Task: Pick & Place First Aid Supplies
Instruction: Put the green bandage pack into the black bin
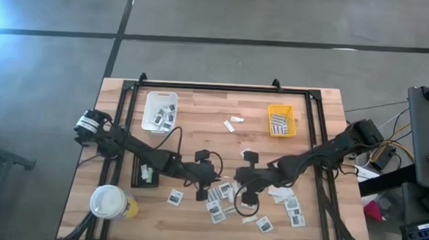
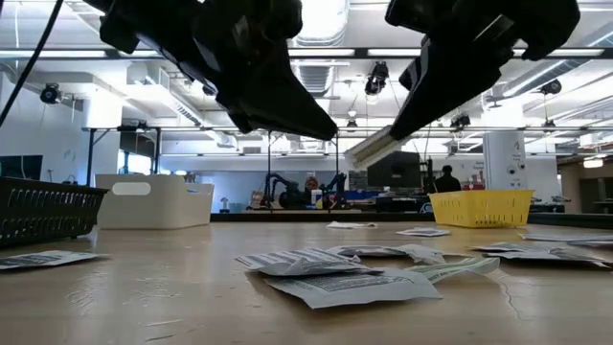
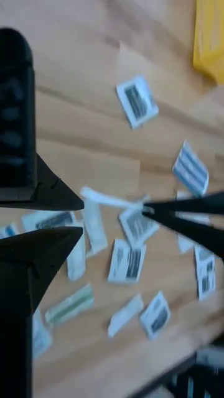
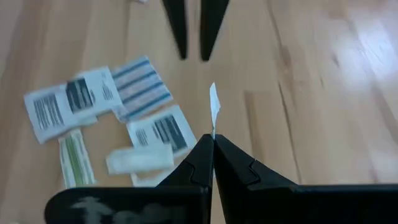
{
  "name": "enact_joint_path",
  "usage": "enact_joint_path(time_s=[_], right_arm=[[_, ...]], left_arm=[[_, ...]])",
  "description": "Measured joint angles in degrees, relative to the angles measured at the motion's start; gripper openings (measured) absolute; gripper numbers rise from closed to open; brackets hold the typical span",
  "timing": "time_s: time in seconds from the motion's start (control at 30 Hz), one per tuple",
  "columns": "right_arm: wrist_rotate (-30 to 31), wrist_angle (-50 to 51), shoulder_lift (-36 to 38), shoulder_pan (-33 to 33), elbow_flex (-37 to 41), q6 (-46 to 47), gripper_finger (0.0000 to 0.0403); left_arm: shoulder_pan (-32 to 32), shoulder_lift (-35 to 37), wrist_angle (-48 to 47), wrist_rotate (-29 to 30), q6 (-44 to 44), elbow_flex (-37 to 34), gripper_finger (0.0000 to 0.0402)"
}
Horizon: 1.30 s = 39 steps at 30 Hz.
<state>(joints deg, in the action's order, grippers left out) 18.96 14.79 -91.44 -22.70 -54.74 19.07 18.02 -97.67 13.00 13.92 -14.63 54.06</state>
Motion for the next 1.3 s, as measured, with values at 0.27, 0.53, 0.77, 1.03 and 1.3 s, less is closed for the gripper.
enact_joint_path(time_s=[0.27, 0.53, 0.77, 1.03, 1.3], right_arm=[[-4.58, -10.1, -1.3, -0.02, 3.26, 0.05, 0.0008], [-4.57, -11.73, -1.42, 0.02, 3.59, 0.63, 0.0008], [-4.9, -12.83, -1.6, 0.02, 3.53, 0.74, 0.0008], [-6.95, -14.11, -1.62, 0.07, 3.43, 0.57, 0.0008], [-6.99, -14.32, -1.64, 0.56, 3.43, 0.5, 0.0008]], left_arm=[[0.04, 0.0, 1.13, -1.45, 1.33, 0.0, 0.0053], [0.0, -0.13, 2.13, -4.76, 3.98, 0.0, 0.0053], [-0.18, -1.07, 3.51, -5.41, 7.35, 0.02, 0.0053], [-0.32, -1.09, 3.59, -3.14, 7.32, 0.02, 0.0053], [-0.33, -1.09, 3.64, -5.47, 7.21, 0.02, 0.0053]])
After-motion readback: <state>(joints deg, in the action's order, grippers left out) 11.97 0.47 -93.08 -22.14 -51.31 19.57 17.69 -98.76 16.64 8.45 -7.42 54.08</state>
